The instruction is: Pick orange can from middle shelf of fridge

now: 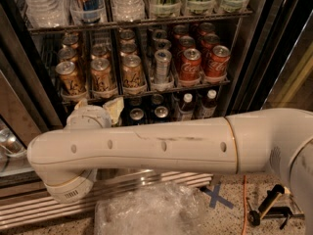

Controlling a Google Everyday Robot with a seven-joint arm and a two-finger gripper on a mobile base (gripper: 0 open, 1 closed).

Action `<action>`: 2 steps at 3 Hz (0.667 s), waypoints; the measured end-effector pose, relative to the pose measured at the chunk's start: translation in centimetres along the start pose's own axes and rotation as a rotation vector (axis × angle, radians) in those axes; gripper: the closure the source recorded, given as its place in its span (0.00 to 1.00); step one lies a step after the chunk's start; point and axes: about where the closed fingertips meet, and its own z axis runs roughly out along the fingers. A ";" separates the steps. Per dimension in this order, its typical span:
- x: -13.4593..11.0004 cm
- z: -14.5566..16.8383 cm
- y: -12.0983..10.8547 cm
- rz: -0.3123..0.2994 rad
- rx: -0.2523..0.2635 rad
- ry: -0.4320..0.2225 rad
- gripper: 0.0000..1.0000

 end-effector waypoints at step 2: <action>0.0 0.0 0.0 0.000 0.000 0.000 0.19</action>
Offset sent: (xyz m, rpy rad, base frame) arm 0.0000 0.0000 0.0000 0.0000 0.0000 0.0000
